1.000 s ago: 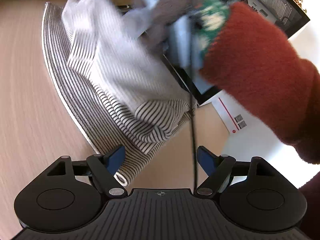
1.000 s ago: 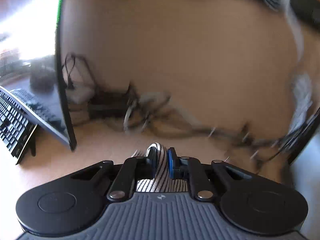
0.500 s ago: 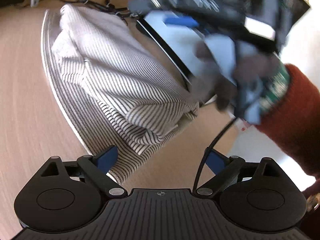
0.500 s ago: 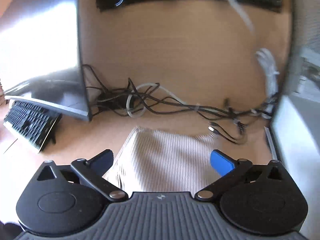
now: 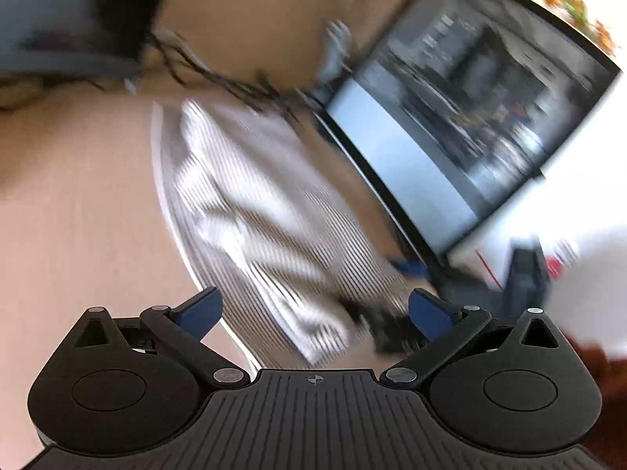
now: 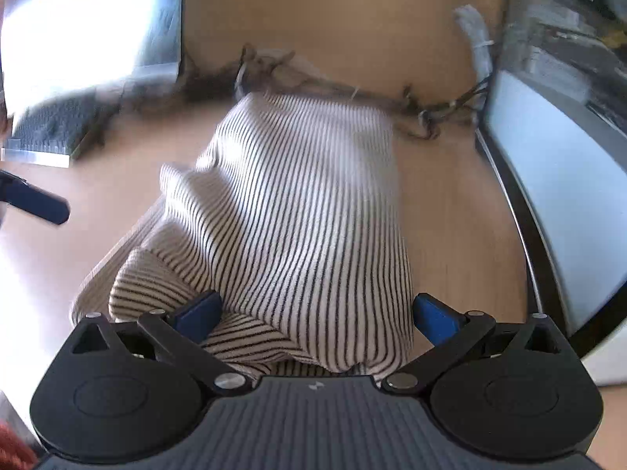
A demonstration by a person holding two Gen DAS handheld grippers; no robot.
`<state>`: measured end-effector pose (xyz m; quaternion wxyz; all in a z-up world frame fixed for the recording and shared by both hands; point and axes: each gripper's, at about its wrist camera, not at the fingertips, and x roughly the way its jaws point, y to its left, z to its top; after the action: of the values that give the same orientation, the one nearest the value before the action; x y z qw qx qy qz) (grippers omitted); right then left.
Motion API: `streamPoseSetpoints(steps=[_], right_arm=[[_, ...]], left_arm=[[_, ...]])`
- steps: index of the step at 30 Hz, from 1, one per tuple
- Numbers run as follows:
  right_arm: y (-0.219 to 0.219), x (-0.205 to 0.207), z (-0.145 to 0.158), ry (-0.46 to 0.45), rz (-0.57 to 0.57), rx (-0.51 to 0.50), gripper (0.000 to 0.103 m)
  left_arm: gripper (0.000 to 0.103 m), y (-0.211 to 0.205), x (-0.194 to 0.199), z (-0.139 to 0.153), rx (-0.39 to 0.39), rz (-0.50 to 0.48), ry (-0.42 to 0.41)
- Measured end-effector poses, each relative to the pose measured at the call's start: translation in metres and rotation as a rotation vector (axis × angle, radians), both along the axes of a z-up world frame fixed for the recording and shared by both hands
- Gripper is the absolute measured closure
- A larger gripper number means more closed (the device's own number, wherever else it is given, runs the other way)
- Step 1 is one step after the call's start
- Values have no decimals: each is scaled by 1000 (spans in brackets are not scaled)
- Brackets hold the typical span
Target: Fold clothes
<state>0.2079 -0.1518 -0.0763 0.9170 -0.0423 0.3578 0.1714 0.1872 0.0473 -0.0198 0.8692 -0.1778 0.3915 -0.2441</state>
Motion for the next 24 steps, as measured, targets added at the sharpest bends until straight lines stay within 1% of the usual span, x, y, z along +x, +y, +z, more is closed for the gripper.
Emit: streamPoseSetpoints(steps=[1, 3, 6, 9, 10, 12, 13, 18, 21, 24], right_arm=[[-5, 2, -3, 27, -17, 49, 0], [-14, 5, -7, 47, -26, 114, 0], [-16, 3, -8, 41, -8, 114, 0], [-19, 0, -9, 28, -5, 128, 0], [-20, -1, -10, 23, -5, 133, 0], [-22, -3, -11, 19, -7, 142, 0], [-23, -3, -11, 18, -9, 147, 0], [-22, 0, -11, 21, 4, 142, 0], [-21, 0, -11, 20, 10, 142, 0], [-21, 0, -11, 19, 10, 145, 0]], left_arm=[[0, -2, 6, 1, 16, 29, -11], [0, -12, 19, -5, 41, 85, -6], [0, -30, 35, -26, 80, 149, 72], [0, -44, 36, -44, 134, 160, 131], [0, -48, 33, -46, 162, 170, 108], [0, -55, 32, -47, 210, 160, 97], [0, -56, 32, -48, 215, 165, 96], [0, -50, 35, -48, 190, 213, 112], [0, -57, 38, -47, 216, 209, 107], [0, -59, 32, -48, 245, 199, 89]])
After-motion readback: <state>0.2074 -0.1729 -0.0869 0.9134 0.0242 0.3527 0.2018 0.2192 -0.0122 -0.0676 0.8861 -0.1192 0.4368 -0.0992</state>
